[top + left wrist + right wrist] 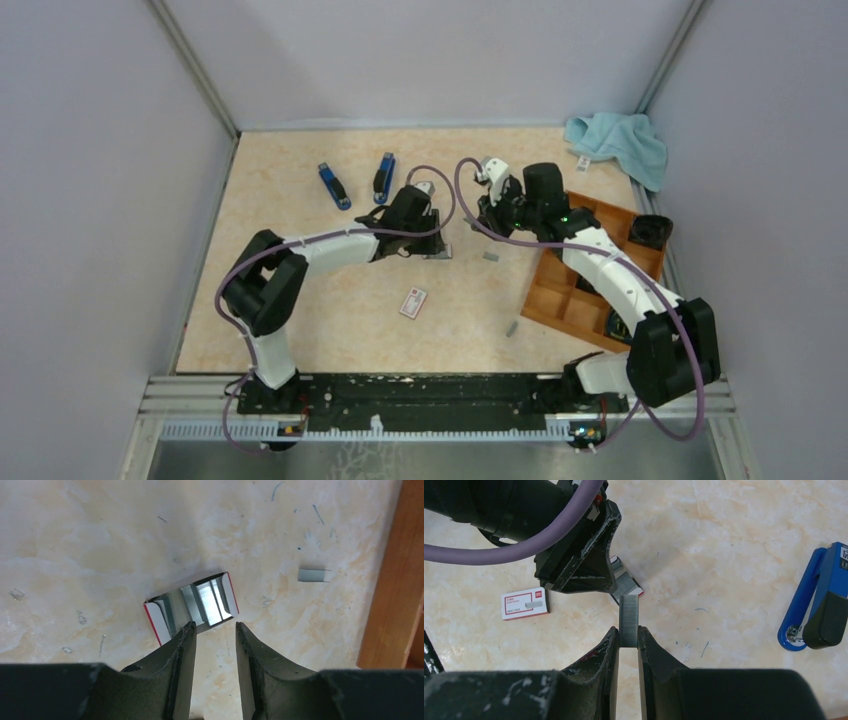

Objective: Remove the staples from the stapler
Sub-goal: Adjust the staple in the staple box.

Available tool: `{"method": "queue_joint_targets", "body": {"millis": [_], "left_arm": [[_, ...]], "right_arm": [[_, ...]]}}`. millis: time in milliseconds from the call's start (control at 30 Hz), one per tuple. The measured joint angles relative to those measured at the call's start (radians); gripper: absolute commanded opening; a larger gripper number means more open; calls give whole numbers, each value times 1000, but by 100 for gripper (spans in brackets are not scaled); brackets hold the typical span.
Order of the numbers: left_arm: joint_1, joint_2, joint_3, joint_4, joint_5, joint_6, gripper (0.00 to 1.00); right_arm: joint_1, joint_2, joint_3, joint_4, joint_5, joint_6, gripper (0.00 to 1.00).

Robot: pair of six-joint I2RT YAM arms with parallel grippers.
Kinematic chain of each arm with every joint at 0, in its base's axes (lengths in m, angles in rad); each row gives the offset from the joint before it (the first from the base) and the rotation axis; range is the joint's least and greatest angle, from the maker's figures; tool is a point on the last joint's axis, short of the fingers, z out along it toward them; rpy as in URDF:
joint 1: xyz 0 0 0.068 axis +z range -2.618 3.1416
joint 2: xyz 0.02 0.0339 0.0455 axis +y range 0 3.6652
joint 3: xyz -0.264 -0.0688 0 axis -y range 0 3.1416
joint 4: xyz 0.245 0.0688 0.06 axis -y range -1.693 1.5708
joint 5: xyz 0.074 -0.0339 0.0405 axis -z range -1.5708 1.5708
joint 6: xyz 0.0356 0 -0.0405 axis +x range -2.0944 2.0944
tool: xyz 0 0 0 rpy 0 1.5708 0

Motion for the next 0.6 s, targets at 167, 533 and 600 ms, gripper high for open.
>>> {"method": "queue_joint_targets", "body": {"millis": [167,533,600], "left_arm": [[4,25,19,-27,-27,5,41],[9,54,41,-60,-41,18,41],[11,54,45,-65,-44,19,41]], "right_arm": [[0,0,0,-5,0,0,11],[0,0,0,-7,1,-1,11],[0,0,0,-7,1,-1,11]]}}
